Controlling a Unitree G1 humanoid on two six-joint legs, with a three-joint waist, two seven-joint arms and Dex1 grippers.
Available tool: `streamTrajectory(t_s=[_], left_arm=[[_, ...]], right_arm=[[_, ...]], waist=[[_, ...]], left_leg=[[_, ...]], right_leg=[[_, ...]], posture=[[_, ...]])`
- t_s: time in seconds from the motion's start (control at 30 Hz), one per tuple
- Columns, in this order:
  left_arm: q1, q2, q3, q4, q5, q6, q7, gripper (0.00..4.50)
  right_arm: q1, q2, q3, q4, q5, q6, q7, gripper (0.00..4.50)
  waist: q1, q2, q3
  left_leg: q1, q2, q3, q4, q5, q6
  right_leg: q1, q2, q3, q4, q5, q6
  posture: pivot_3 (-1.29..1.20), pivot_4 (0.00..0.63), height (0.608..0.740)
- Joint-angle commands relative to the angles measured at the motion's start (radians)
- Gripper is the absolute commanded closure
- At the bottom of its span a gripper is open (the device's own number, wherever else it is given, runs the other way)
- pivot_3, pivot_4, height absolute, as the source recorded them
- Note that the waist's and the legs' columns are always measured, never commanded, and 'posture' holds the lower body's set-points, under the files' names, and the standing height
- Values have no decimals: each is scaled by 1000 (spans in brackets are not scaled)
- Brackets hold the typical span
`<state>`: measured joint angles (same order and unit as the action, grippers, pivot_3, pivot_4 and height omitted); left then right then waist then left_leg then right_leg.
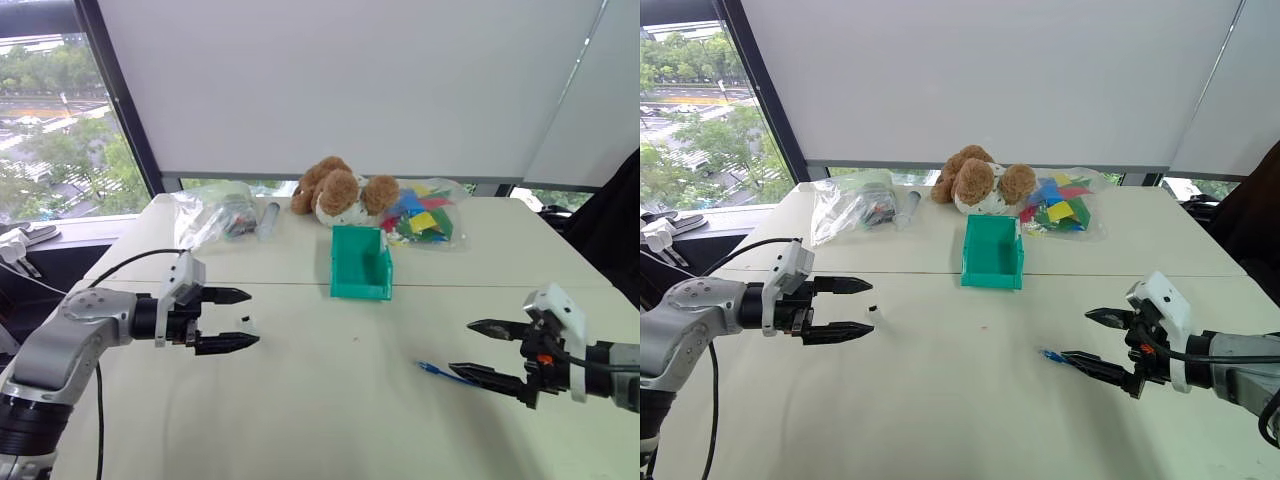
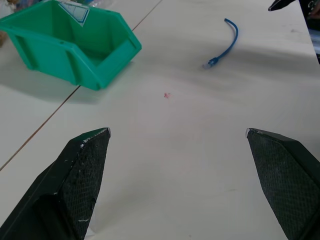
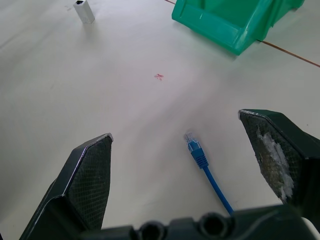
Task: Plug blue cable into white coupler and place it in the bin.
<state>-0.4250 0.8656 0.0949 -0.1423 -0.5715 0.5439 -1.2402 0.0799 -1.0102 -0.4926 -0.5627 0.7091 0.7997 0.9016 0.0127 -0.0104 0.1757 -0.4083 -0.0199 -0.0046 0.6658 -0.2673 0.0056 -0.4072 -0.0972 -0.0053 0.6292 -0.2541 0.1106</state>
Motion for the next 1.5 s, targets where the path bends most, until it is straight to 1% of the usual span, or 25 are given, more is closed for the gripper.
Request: streamTrajectory(t_s=[0.03, 0.13, 0.43, 0.67, 0.77, 0.97, 1.13, 1.37, 1.5], left_arm=[[-2, 0, 10, -26, -18, 0, -2, 0], [-9, -5, -16, -27, 10, -29, 3, 0], [-42, -38, -44, -2, 2, -29, 1, 0], [-75, -74, -70, 19, 15, -37, 3, 0], [-79, -86, -75, 22, 20, -45, 3, 0], [-85, -106, -83, 19, 27, -54, 4, 0], [-89, -109, -74, 17, 22, -51, 9, 0], [-75, -105, -68, 4, 25, -52, 16, 0], [-72, -106, -68, -1, 23, -52, 24, 0]], right_arm=[[-1, -22, -45, -10, -5, -6, 4, 86], [-5, -25, -43, 0, -11, -7, 5, 86], [31, -60, -49, -6, -54, -12, 28, 86], [56, -56, -4, 26, -130, -62, 42, 86], [52, -58, 50, 99, -196, -145, 71, 86], [-49, 7, 202, 337, -299, -369, 122, 86], [-88, 46, 310, 504, -399, -538, 153, 86], [-108, 79, 401, 649, -492, -677, 165, 86], [-128, 88, 421, 704, -503, -695, 175, 86]], waist=[[0, 0, 0], [0, 0, 0], [0, 0, 0], [0, 0, 0], [-1, 0, 0], [-2, 0, 0], [-1, 0, 0], [-4, 0, 0], [-7, -1, 0]], left_leg=[[0, 0, 0, 0, 0, 0], [0, 0, 0, 0, 0, 0], [0, 0, 0, 0, 0, 0], [0, 0, 0, 0, 0, 0], [0, 0, 0, 0, 0, 0], [1, 0, 1, 0, 0, 0], [1, 0, 1, 0, 0, 0], [1, 0, 1, 0, 0, 0], [4, 0, 1, 0, 0, 0]], right_leg=[[0, 0, 0, 0, 0, 0], [0, 0, 0, 0, 0, 0], [0, 0, 0, 0, 0, 0], [0, 1, -1, 0, 0, 0], [0, 1, -1, 0, 0, 1], [0, 2, -1, 1, 1, 3], [0, 3, 0, 1, 2, 3], [1, 3, 0, 1, 2, 3], [4, 3, 0, 1, 2, 3]], posture=[[0, 150, 740], [0, 150, 740], [0, 150, 740], [0, 150, 740], [0, 150, 740], [0, 150, 740], [0, 150, 740], [0, 150, 740], [0, 150, 740]])
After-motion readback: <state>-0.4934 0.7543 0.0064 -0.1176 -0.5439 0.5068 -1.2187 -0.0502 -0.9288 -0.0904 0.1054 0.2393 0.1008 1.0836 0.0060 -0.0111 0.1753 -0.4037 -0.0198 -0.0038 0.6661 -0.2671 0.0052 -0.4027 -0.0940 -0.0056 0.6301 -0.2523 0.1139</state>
